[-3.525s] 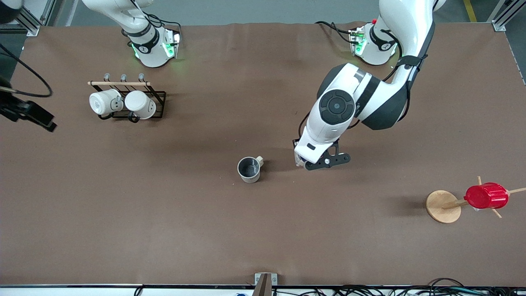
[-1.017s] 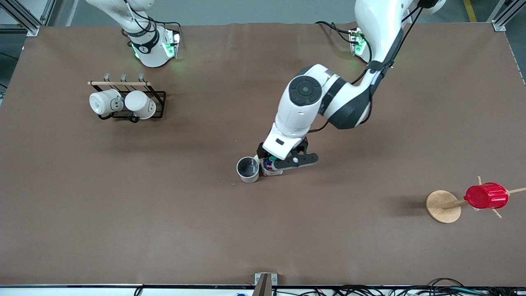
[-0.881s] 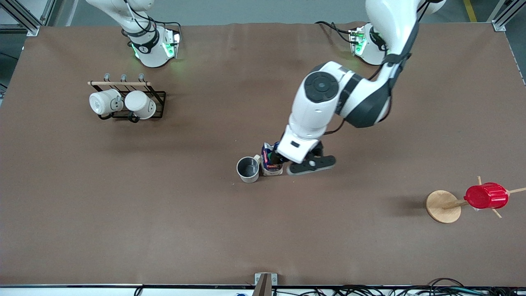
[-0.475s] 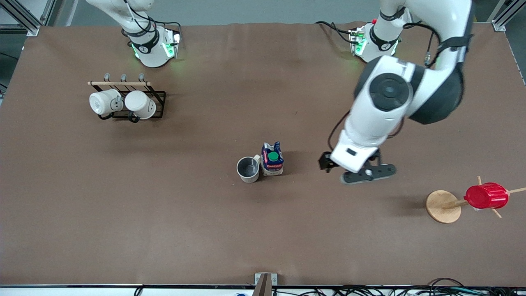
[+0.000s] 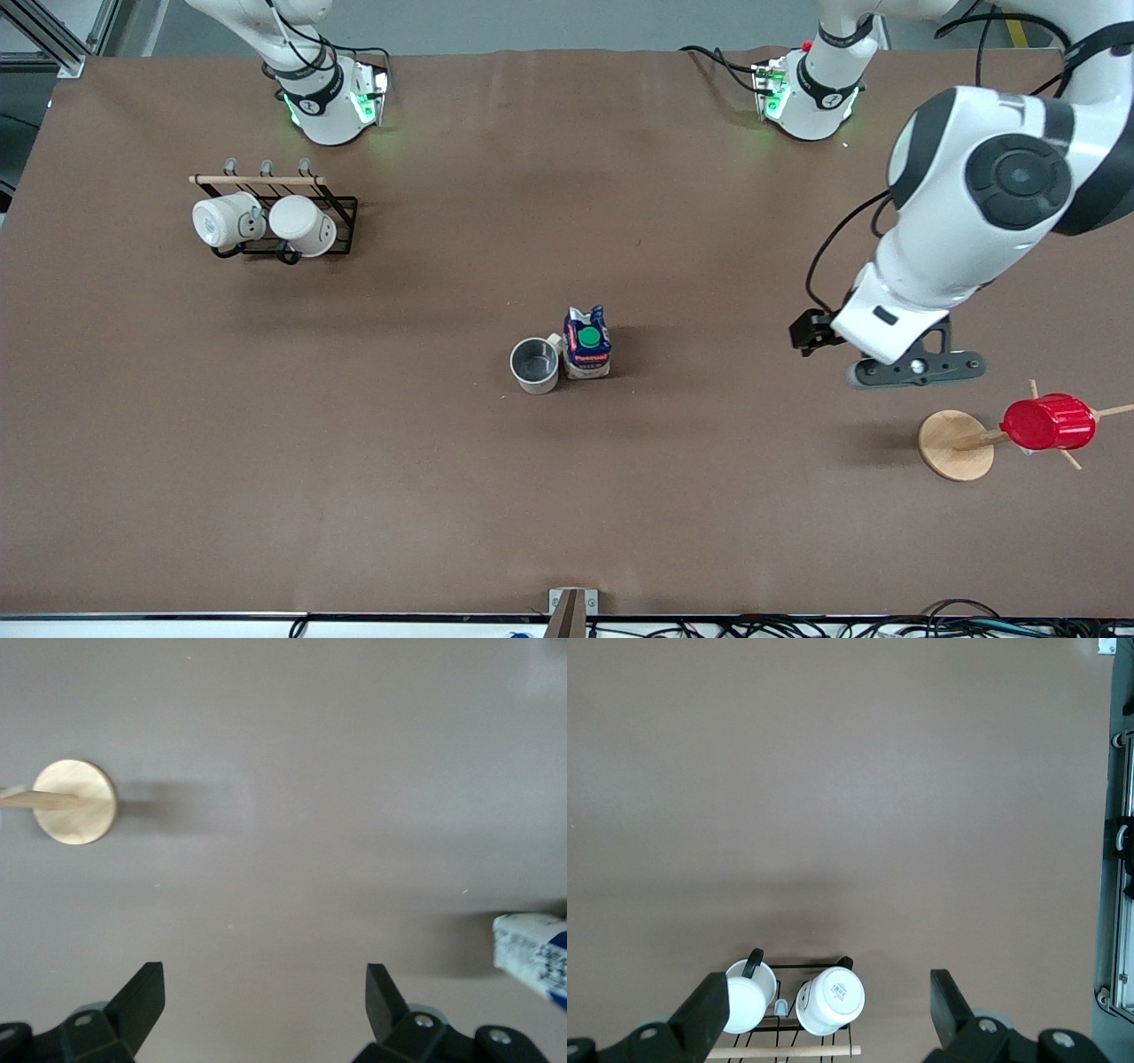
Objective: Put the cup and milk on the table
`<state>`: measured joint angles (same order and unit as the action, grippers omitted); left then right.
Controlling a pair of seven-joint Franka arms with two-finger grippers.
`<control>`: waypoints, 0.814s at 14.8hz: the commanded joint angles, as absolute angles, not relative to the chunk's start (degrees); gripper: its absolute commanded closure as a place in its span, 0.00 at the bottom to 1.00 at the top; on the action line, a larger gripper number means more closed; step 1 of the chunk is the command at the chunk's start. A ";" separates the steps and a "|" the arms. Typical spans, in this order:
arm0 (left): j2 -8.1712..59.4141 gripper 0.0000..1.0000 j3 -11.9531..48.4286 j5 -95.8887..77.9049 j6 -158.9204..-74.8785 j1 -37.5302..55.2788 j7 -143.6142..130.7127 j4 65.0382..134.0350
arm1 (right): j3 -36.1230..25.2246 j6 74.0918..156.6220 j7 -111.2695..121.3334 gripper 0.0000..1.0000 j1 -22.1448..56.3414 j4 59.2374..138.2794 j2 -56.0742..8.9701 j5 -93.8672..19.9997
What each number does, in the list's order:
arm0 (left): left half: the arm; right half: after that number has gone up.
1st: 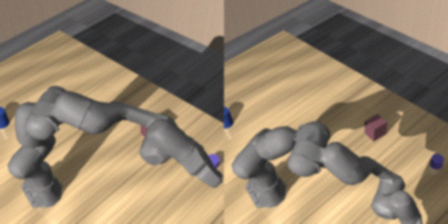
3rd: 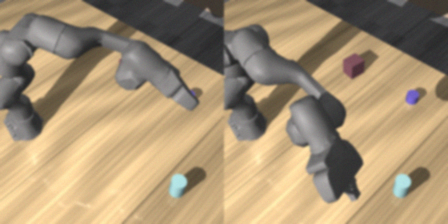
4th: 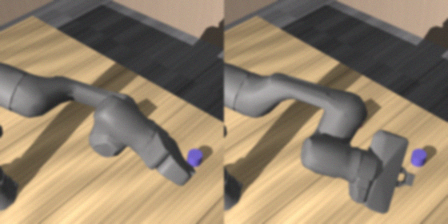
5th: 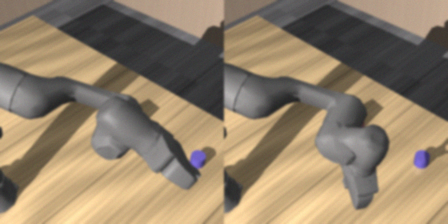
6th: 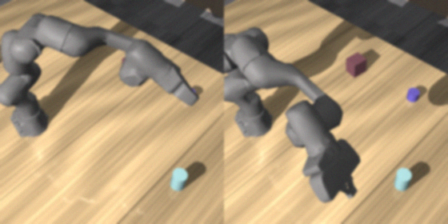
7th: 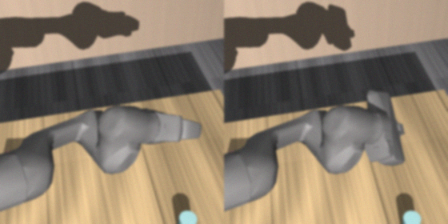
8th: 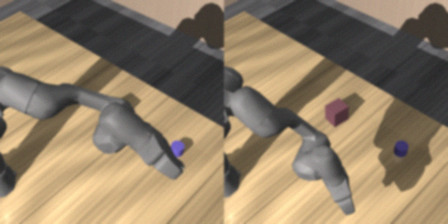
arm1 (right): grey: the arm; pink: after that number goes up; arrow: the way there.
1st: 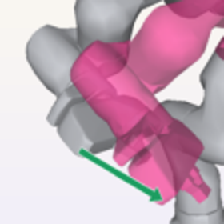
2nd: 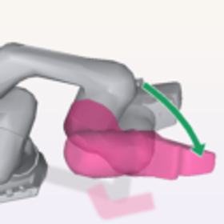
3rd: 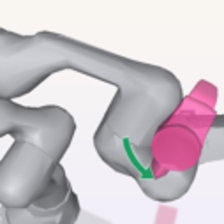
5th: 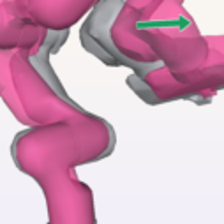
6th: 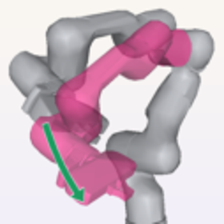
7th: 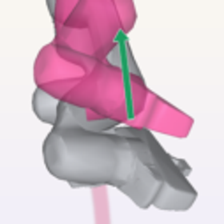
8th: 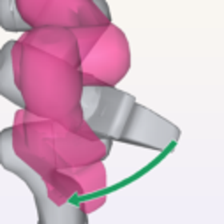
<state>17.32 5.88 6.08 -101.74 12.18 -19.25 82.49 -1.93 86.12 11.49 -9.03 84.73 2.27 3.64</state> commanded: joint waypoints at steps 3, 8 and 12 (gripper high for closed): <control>11.35 0.00 6.50 6.06 -99.42 7.22 -11.00 87.01 | -1.05 86.66 11.51 0.00 -10.37 85.08 2.55 3.78; 6.86 0.00 6.42 3.18 -95.02 2.38 -4.43 87.01 | -0.88 86.66 11.51 0.00 -9.50 84.21 2.72 3.43; 3.00 0.00 6.33 2.02 -90.80 0.35 0.35 87.10 | -0.97 87.18 11.51 0.00 -7.38 83.94 2.46 3.61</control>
<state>6.16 5.85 2.81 -92.79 0.85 -1.03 85.47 -1.05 86.80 11.49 -8.13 84.15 2.35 3.62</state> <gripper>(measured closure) 0.000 0.000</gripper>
